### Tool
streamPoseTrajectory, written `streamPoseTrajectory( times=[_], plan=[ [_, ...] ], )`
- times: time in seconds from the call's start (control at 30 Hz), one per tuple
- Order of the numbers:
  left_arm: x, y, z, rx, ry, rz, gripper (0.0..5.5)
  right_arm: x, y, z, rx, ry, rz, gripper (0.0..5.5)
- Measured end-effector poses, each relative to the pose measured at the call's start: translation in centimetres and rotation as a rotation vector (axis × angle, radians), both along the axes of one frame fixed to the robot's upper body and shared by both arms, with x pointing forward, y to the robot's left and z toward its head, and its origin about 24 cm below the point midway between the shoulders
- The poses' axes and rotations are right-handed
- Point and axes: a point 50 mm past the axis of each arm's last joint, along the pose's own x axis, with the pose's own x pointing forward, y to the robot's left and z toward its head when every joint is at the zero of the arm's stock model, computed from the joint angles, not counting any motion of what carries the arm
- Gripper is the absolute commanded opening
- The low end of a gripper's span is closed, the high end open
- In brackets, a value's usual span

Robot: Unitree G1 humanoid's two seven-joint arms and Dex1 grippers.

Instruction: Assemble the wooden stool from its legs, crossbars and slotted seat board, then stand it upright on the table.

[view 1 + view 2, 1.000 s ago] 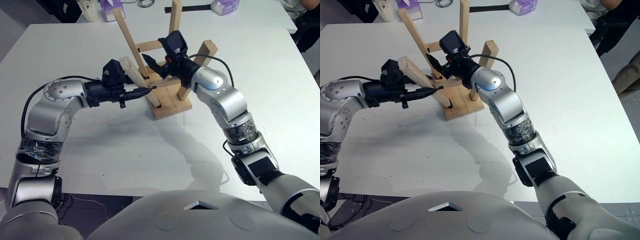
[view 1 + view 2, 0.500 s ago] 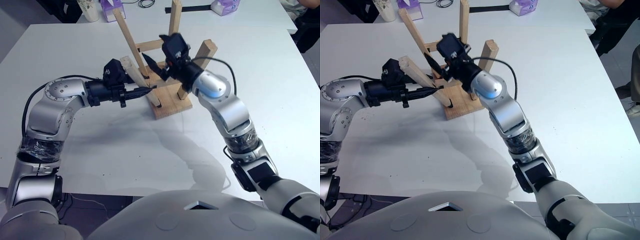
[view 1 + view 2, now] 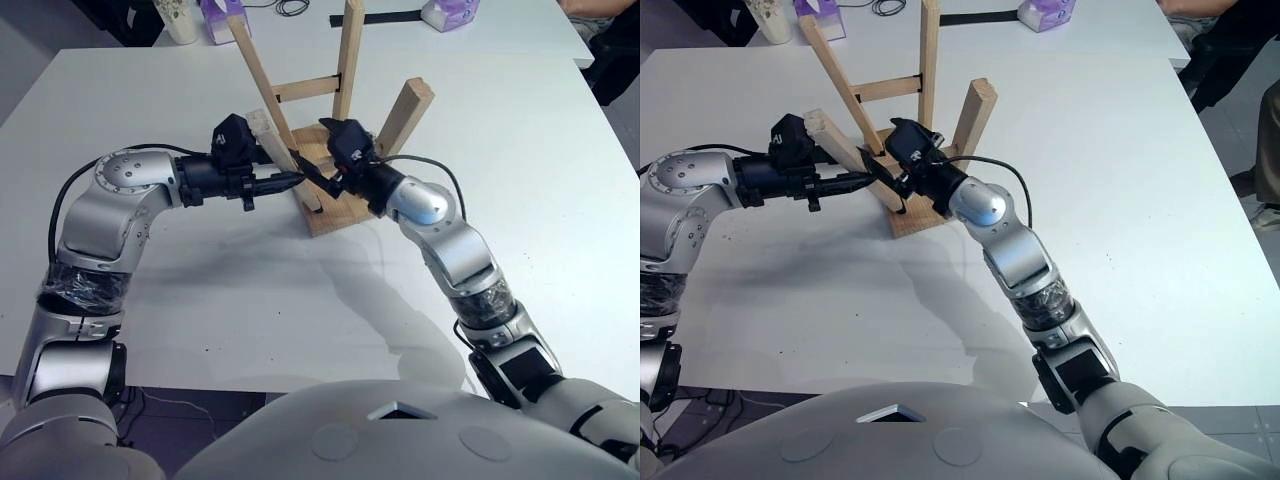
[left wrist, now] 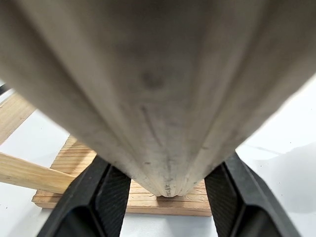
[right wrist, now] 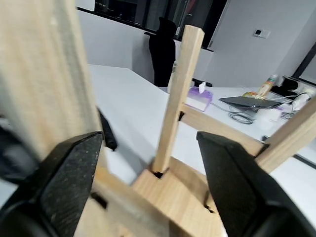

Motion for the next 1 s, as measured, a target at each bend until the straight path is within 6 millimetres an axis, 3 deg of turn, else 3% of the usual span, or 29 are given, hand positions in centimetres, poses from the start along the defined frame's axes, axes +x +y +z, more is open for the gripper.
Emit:
streamPoseTrajectory(
  times=[0.1, 0.17, 0.27, 0.3, 0.4, 0.47, 0.6, 0.67, 0.73, 0.8, 0.87, 0.9, 1.0],
  plan=[
    [0.1, -0.1, -0.1, 0.011, -0.002, -0.003, 2.05, -1.6, -1.1, 4.5, 0.237, -0.040, 0.112, 3.50],
    [0.1, -0.2, 0.0, 0.011, -0.009, -0.006, 2.05, -1.8, -3.6, 7.6, 0.373, -0.096, 0.105, 3.50],
    [0.1, -0.1, 0.1, 0.008, -0.015, -0.004, 2.05, -0.3, -9.4, 9.7, 0.454, -0.151, -0.084, 3.50],
    [0.0, -0.1, 0.0, 0.009, -0.012, -0.004, 2.05, 0.6, -12.4, 10.0, 0.455, -0.159, -0.213, 3.50],
    [-0.1, 0.0, 0.0, 0.009, -0.013, 0.002, 2.05, 2.7, -20.5, 8.9, 0.373, -0.140, -0.608, 3.50],
    [-0.1, 0.2, 0.0, 0.011, -0.013, 0.006, 2.05, 3.7, -24.3, 6.9, 0.217, -0.120, -0.828, 3.50],
    [0.0, 0.1, 0.0, 0.015, -0.011, 0.004, 2.05, 5.1, -27.5, 2.2, -0.138, -0.070, -1.052, 3.50],
    [0.1, 0.1, 0.0, 0.017, -0.009, 0.002, 2.05, 5.8, -27.0, 0.0, -0.258, -0.053, -1.069, 3.50],
    [0.2, 0.1, 0.0, 0.019, -0.003, -0.001, 2.05, 6.6, -24.1, -0.9, -0.289, -0.074, -0.985, 3.50],
    [0.3, 0.0, 0.1, 0.021, -0.005, -0.009, 2.05, 7.0, -17.2, -1.1, -0.243, -0.102, -0.742, 3.50],
    [0.5, -0.3, 0.4, 0.013, -0.019, -0.022, 2.05, 5.8, -10.9, -0.1, -0.144, -0.131, -0.499, 3.50],
    [0.5, -0.1, 0.3, 0.007, -0.011, -0.022, 2.05, 5.4, -9.6, 0.1, -0.124, -0.123, -0.471, 3.50],
    [0.4, 0.5, 0.4, 0.015, -0.005, -0.026, 2.05, 3.9, -9.4, 0.1, -0.140, -0.084, -0.468, 3.50]
  ],
)
